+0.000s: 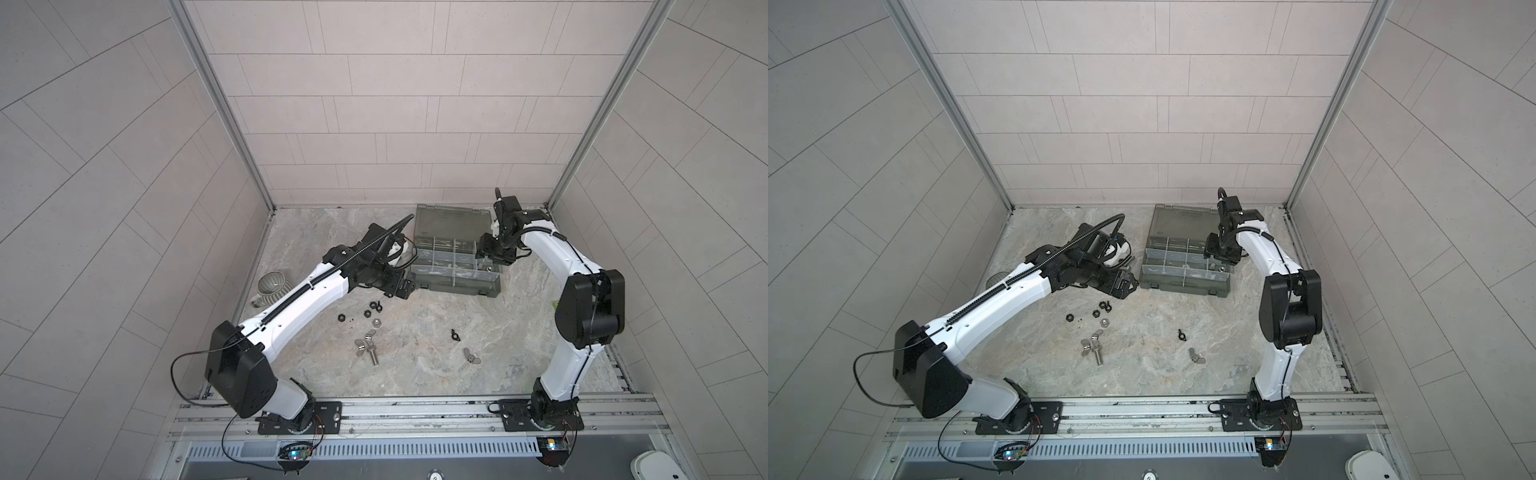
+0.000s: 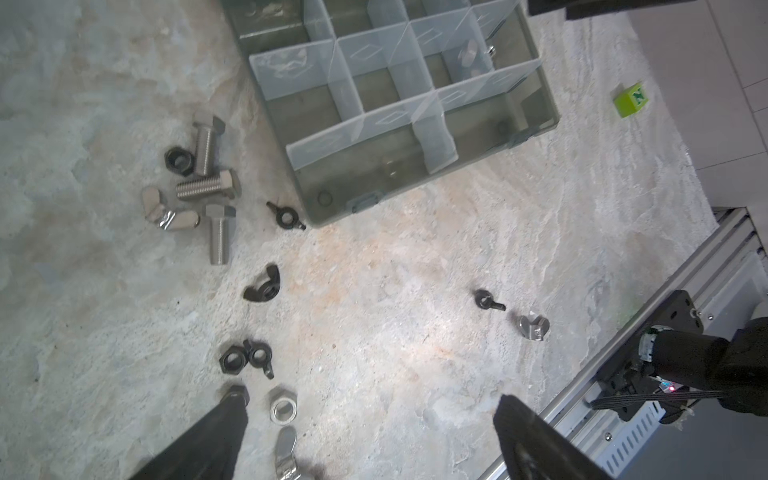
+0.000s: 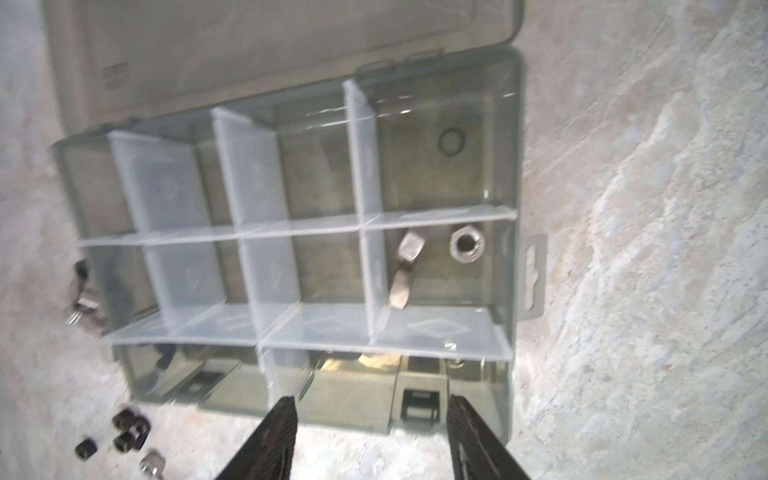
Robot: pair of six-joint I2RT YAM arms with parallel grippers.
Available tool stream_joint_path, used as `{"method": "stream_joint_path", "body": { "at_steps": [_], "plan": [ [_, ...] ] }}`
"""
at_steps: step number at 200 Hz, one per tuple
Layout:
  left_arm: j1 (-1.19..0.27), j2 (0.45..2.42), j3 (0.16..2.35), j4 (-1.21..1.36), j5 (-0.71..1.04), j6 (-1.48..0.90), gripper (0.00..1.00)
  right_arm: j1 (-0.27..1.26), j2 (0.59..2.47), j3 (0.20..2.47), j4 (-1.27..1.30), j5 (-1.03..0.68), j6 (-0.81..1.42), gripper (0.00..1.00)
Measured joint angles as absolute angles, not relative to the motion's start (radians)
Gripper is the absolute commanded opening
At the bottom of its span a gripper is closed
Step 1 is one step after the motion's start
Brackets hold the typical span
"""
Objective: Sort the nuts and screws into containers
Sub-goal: 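Lower the left gripper to a silver hex nut while the right arm moves aside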
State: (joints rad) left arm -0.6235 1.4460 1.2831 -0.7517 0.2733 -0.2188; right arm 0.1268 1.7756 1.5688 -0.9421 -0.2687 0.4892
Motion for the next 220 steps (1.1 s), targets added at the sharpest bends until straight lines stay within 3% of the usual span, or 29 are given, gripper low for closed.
{"method": "stream_joint_path", "body": {
  "at_steps": [9,32,66,129,220],
  "plan": [
    [-0.622,1.423,1.246,-0.75,0.268,-0.232,1.0,0.159,1.732,1.544,-0.946,-0.276,0.482,0.69],
    [-0.622,1.369,1.161,-0.745,0.257,-0.273,1.0,0.24,1.644,1.471,-0.958,-0.285,0.461,0.99],
    [-0.622,1.313,1.034,-0.728,0.225,-0.339,0.96,0.32,1.508,1.316,-0.977,-0.289,0.459,0.99],
    [-0.622,1.324,0.902,-0.666,0.174,-0.436,0.64,0.336,1.183,1.109,-1.034,-0.296,0.458,0.99],
    [-0.622,1.475,0.876,-0.607,0.109,-0.488,0.62,0.336,0.976,1.007,-1.084,-0.269,0.459,0.99]
  ]
}}
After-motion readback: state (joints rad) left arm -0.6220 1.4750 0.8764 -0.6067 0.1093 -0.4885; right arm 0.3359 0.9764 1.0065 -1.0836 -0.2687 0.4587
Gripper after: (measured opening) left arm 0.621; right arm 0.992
